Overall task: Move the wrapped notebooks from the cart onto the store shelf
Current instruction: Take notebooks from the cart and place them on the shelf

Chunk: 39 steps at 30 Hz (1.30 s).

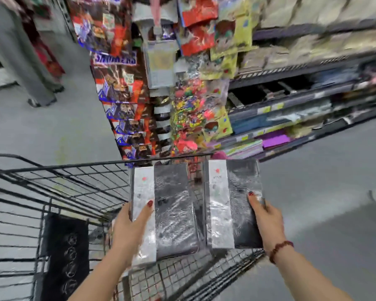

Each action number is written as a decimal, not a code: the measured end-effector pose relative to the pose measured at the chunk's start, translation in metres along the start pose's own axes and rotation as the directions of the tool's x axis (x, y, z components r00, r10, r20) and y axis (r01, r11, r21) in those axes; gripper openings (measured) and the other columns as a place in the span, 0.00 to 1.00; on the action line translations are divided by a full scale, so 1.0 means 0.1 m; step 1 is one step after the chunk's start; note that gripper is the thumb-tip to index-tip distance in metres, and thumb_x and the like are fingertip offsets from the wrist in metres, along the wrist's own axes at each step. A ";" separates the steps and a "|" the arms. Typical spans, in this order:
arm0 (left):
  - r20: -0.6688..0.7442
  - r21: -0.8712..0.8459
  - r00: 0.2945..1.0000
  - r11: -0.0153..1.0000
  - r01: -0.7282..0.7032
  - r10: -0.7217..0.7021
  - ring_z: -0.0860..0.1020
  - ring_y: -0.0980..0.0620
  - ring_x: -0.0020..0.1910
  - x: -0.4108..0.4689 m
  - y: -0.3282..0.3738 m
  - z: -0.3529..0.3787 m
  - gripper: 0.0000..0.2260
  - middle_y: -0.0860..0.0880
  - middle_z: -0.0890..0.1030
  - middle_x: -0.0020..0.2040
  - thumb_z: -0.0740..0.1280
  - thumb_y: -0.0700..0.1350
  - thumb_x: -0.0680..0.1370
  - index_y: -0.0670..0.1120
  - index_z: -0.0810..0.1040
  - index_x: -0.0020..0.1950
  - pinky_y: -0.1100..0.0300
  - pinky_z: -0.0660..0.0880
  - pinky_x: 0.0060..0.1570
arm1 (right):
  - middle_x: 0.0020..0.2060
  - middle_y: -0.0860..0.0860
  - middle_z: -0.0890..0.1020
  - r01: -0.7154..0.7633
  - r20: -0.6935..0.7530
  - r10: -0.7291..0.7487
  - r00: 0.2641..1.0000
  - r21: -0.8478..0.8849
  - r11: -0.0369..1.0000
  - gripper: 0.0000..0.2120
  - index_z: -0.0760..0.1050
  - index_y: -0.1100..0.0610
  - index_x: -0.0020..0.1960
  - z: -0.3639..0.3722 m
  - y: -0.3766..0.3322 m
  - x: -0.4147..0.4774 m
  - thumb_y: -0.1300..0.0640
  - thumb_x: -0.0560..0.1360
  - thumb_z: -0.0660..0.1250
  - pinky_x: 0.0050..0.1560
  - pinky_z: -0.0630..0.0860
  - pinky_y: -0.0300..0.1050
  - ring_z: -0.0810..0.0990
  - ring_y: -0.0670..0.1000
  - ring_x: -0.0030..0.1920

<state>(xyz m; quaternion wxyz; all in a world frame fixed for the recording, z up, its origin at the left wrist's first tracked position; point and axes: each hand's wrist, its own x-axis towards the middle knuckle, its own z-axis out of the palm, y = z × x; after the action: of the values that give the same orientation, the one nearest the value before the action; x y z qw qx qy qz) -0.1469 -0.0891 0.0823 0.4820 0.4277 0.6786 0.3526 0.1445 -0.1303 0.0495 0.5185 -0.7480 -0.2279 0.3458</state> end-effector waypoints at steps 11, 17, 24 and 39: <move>0.131 0.035 0.977 0.984 -0.172 0.166 0.79 0.46 0.51 -0.98 0.46 1.77 0.28 0.49 0.81 0.55 0.68 0.63 0.71 0.47 0.73 0.64 0.48 0.77 0.51 | 0.43 0.51 0.85 0.034 -0.128 -0.008 0.992 0.202 0.979 0.16 0.81 0.57 0.46 -2.20 -0.02 0.41 0.44 0.69 0.72 0.56 0.77 0.51 0.83 0.53 0.47; 0.226 0.014 0.954 0.979 -0.205 0.197 0.79 0.50 0.45 -1.40 0.59 2.57 0.13 0.47 0.82 0.50 0.68 0.52 0.76 0.46 0.76 0.55 0.60 0.72 0.37 | 0.41 0.54 0.86 0.000 -0.163 0.034 0.986 0.205 0.979 0.15 0.81 0.58 0.42 -3.14 0.13 0.56 0.45 0.70 0.72 0.54 0.78 0.54 0.84 0.56 0.46; 0.249 0.116 0.951 0.969 -0.219 0.185 0.79 0.41 0.54 -1.30 0.72 3.28 0.34 0.44 0.79 0.58 0.67 0.69 0.67 0.47 0.73 0.64 0.42 0.77 0.54 | 0.41 0.56 0.86 -0.019 -0.192 0.059 0.980 0.203 0.979 0.29 0.80 0.60 0.44 -3.64 0.19 0.94 0.34 0.61 0.71 0.53 0.78 0.57 0.84 0.57 0.45; 0.172 0.015 0.953 0.967 -0.254 0.248 0.65 0.54 0.22 -0.16 1.60 4.77 0.11 0.53 0.71 0.23 0.69 0.50 0.76 0.43 0.78 0.44 0.64 0.62 0.20 | 0.33 0.54 0.77 0.048 -0.181 -0.028 0.983 0.112 0.993 0.39 0.73 0.69 0.40 -3.82 -0.35 3.10 0.31 0.58 0.71 0.41 0.73 0.48 0.75 0.50 0.35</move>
<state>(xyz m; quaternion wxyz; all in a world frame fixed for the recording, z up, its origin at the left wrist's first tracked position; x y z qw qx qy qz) 0.3500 -0.0105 0.0935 0.4812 0.5475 0.5819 0.3607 0.6366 -0.1371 0.0808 0.5859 -0.7403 -0.1743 0.2798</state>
